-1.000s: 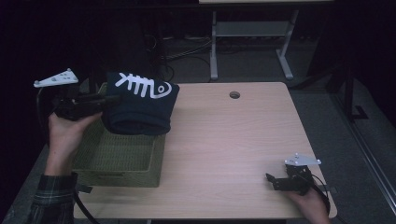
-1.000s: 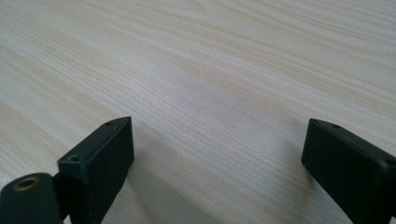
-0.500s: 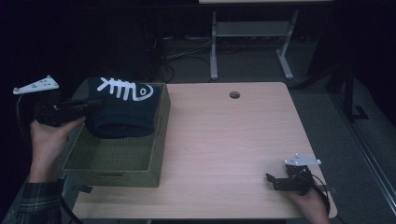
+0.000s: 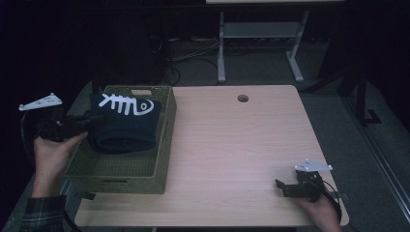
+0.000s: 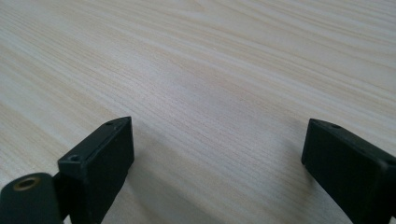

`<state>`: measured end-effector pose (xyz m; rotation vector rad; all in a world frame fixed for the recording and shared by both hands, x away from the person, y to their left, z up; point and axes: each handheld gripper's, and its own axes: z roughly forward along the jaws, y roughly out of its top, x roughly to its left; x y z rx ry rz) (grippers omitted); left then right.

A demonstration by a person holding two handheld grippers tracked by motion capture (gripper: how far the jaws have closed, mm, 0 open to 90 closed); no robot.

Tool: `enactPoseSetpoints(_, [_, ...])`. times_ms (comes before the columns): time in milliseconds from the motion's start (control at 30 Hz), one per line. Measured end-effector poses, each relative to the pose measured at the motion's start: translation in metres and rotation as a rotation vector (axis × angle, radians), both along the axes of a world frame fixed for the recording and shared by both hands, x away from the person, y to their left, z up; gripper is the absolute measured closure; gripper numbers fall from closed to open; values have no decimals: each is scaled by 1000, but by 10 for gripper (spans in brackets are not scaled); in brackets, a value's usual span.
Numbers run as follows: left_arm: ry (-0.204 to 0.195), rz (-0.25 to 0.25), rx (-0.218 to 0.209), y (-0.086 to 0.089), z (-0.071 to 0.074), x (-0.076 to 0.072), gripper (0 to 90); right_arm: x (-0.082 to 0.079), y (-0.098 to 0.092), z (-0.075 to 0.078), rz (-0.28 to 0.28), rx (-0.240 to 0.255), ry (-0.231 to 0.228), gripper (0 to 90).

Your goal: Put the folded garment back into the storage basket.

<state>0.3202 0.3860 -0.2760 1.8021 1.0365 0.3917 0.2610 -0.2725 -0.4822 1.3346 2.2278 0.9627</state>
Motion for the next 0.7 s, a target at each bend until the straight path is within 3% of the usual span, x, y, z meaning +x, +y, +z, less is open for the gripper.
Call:
enactPoseSetpoints(333, [63, 3, -30, 1, -33, -4, 729, 0, 0, 0, -1, -2, -1, 88])
enactPoseSetpoints(633, [118, 4, -52, 7, -51, 4, 730, 0, 0, 0, -1, -2, -1, 88])
enactPoseSetpoints(700, [126, 13, -36, 9, -54, 6, 730, 0, 0, 0, -1, -2, -1, 87])
